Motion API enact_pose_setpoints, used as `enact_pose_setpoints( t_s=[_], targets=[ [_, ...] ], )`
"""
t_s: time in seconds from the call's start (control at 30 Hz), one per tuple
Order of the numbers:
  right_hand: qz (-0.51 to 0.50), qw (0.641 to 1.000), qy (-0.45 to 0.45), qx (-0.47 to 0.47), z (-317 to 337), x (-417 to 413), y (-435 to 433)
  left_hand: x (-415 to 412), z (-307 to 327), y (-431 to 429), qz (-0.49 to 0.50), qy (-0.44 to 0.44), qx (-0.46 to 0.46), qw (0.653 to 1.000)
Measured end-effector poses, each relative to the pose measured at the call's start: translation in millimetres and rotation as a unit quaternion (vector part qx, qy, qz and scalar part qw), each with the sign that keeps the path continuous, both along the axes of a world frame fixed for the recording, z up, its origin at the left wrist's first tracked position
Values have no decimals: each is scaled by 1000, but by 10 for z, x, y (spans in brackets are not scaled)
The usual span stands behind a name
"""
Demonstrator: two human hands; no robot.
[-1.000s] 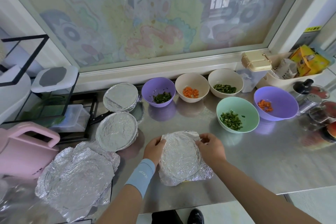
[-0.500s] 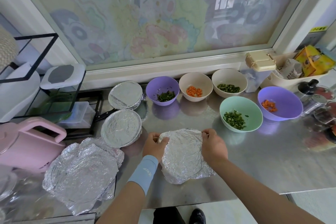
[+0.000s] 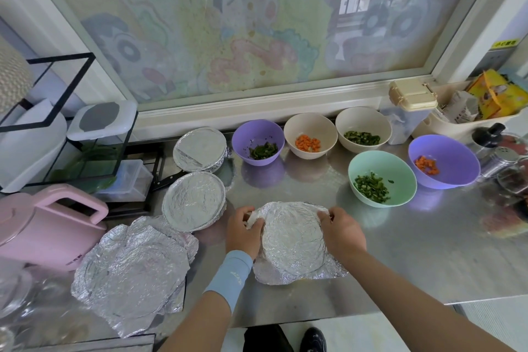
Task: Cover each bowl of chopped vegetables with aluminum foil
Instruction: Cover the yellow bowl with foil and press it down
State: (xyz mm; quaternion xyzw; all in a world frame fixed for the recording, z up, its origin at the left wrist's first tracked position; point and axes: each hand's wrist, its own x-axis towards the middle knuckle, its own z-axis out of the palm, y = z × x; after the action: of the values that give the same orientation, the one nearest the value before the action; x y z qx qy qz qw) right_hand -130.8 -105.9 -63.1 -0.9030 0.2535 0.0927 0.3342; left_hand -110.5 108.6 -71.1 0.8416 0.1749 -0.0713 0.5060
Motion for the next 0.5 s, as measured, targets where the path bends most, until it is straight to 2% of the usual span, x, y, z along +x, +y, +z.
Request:
enact_pose_setpoints(
  t_s=[0.07,0.13,0.2,0.27,0.4,0.5],
  targets=[
    [4,1000,3,-10,-1,-3,30,-18,-20,-29,-35,-68,100,992],
    [13,1000,-4,-27,-30,-28,52,-37,-21,-76,-105,-162,202,960],
    [37,998,-13,-51,-54,-56,65,-50,-49,-158,-190,-225,252,922],
    [46,997,-15,-62,-48,-76,78,-69,-89,-238,-263,-215,275,899],
    [52,995,-16,-80,-38,-103,99,-124,-164,-278,-337,-105,328,876],
    [130,965,-87,-209,-49,-135,107,-130,-187,-278,-343,-100,349,866]
  ],
)
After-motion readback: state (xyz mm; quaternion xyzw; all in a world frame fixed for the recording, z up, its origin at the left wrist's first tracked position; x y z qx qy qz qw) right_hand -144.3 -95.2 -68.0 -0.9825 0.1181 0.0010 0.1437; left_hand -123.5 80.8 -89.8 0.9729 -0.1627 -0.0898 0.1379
